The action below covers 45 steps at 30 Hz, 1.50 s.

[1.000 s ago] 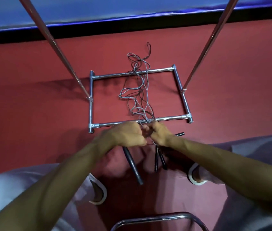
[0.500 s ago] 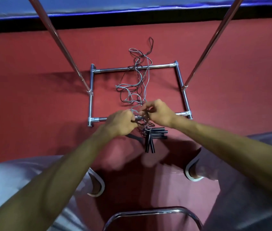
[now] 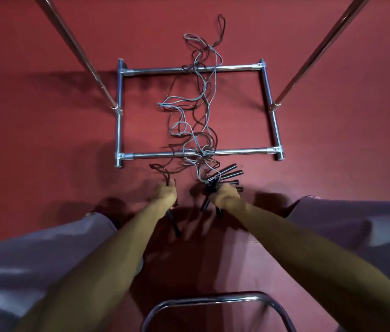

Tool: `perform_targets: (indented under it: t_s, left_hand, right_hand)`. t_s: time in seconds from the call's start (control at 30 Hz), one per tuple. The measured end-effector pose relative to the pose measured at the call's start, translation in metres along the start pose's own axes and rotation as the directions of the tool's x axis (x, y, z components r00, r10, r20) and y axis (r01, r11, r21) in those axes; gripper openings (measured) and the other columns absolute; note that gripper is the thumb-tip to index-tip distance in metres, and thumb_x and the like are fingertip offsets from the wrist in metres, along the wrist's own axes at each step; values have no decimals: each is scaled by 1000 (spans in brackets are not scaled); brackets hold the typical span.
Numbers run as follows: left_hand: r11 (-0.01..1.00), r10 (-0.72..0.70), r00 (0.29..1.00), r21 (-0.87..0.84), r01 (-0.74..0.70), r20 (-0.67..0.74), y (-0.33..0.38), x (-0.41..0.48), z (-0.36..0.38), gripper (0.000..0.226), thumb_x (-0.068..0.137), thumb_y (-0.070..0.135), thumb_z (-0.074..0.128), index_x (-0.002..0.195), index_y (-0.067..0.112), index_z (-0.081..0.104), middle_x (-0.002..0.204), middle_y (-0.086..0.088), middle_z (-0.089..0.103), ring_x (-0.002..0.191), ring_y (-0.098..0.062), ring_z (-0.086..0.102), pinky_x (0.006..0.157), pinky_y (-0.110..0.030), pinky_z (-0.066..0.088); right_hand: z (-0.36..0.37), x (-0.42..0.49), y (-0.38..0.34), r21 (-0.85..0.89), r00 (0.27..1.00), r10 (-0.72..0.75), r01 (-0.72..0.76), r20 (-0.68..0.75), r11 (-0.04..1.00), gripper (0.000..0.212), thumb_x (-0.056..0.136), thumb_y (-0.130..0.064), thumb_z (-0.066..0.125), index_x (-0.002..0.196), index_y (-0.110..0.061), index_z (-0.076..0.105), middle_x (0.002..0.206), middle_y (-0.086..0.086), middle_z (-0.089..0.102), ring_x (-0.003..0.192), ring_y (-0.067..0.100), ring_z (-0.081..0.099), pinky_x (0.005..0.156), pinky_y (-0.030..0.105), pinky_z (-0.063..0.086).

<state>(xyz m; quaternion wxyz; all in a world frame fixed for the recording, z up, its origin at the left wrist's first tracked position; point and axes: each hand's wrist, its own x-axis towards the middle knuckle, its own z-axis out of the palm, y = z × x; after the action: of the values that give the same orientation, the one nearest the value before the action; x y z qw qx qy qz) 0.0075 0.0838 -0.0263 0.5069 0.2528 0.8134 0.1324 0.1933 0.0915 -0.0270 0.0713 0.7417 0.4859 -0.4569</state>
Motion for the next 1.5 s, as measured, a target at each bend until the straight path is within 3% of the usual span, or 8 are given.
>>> perform_targets:
  t_s: [0.27, 0.43, 0.67, 0.77, 0.9, 1.23, 1.37, 1.5]
  left_hand:
    - [994, -93, 992, -48, 98, 85, -43, 50, 35, 34, 103, 22, 59, 70, 12, 61, 59, -3, 59, 45, -11, 60, 58, -24, 50]
    - [985, -99, 995, 145, 97, 5, -26, 62, 46, 38, 98, 35, 63, 120, 5, 68, 124, -15, 69, 120, -33, 63, 102, -35, 47]
    - [862, -259, 955, 412, 297, -145, -20, 57, 39, 73, 93, 44, 58, 146, -3, 41, 146, -19, 51, 134, -37, 51, 106, -39, 43]
    - [940, -338, 933, -14, 342, 126, -13, 50, 47, 79, 89, 70, 41, 131, 6, 59, 131, -12, 66, 118, -33, 64, 105, -40, 48]
    - [663, -194, 834, -557, 500, 517, 32, 16, 43, 75, 102, 68, 26, 117, 4, 61, 83, -14, 74, 71, -26, 70, 70, -36, 54]
    - [897, -146, 794, -260, 358, 590, 139, -48, -51, 29, 108, 16, 36, 83, 8, 47, 38, 6, 29, 24, -3, 23, 25, -14, 17]
    - [992, 109, 838, -6, -125, 534, 192, -126, -84, 38, 107, 25, 36, 69, 21, 37, 44, 9, 21, 30, -3, 14, 29, -13, 9]
    - [737, 449, 710, 224, -638, 543, 216, -212, -131, 47, 101, 28, 57, 58, 17, 42, 48, 2, 27, 39, -13, 20, 40, -16, 18]
  right_hand:
    - [58, 64, 33, 124, 965, 210, -192, -158, 974, 67, 88, -52, 73, 130, -3, 53, 127, 20, 66, 123, 35, 60, 98, 38, 48]
    - [64, 95, 34, 113, 937, 272, -252, -218, 961, 43, 84, -37, 78, 113, -7, 66, 119, 20, 69, 115, 38, 65, 93, 42, 53]
    - [52, 64, 34, 68, 914, -29, 62, -406, 996, 40, 94, -36, 56, 116, -3, 59, 101, 28, 69, 97, 49, 64, 80, 48, 49]
    - [37, 30, 33, -214, 811, -433, 377, -394, 901, 40, 87, -39, 48, 113, -9, 54, 83, 20, 68, 74, 47, 64, 60, 46, 47]
    - [12, -14, 11, -332, 660, -731, 660, -173, 674, 47, 76, -37, 46, 116, -16, 57, 75, 11, 67, 66, 42, 63, 53, 41, 47]
    - [-85, -152, -62, -423, 145, -979, 903, 140, 74, 22, 76, -32, 56, 86, -13, 60, 65, 5, 60, 51, 37, 52, 45, 34, 39]
    - [-136, -178, -77, -423, 381, -912, 859, 153, 288, 21, 82, -36, 60, 71, -17, 59, 59, 7, 56, 58, 36, 50, 53, 34, 39]
    - [-195, -158, -95, -249, 669, -738, 702, -94, 668, 19, 90, -21, 68, 87, -11, 52, 64, 6, 56, 64, 37, 55, 63, 44, 48]
